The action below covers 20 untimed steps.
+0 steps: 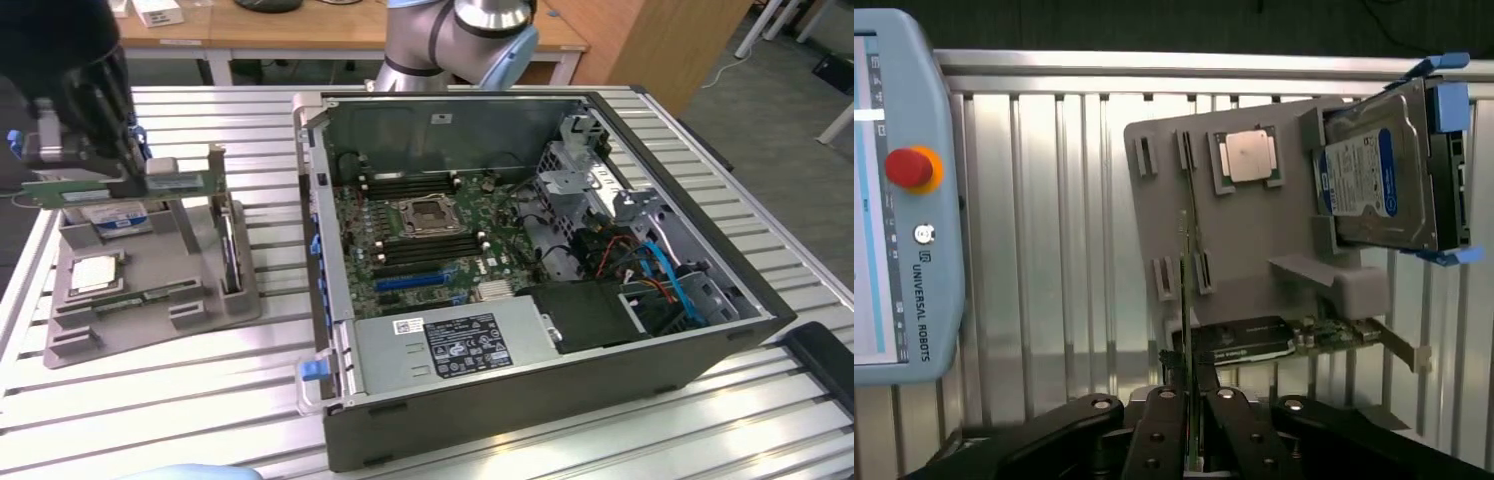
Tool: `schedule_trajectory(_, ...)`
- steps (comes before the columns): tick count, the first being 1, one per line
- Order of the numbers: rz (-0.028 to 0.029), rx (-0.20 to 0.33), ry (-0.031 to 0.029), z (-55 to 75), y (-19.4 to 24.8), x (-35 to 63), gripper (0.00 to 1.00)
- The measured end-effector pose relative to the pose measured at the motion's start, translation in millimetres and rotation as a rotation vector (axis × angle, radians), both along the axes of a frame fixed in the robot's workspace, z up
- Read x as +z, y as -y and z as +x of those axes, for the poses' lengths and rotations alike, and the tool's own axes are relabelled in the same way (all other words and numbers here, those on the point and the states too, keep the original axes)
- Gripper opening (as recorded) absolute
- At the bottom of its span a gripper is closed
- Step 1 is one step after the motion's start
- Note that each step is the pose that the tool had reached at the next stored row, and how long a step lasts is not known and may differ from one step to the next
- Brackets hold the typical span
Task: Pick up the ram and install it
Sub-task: 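Pick up the ram and move it above insertion slot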
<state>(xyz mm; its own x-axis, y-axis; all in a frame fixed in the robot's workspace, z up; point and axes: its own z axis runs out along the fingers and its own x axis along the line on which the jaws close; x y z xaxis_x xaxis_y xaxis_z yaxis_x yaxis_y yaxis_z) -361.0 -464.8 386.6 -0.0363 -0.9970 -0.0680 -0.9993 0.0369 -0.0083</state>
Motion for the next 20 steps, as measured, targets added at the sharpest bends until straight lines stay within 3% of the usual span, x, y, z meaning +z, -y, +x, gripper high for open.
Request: schedule_trajectory(20, 0.0, 0.0, -0.007, 70.4, 0.1, 9.3, 0.14)
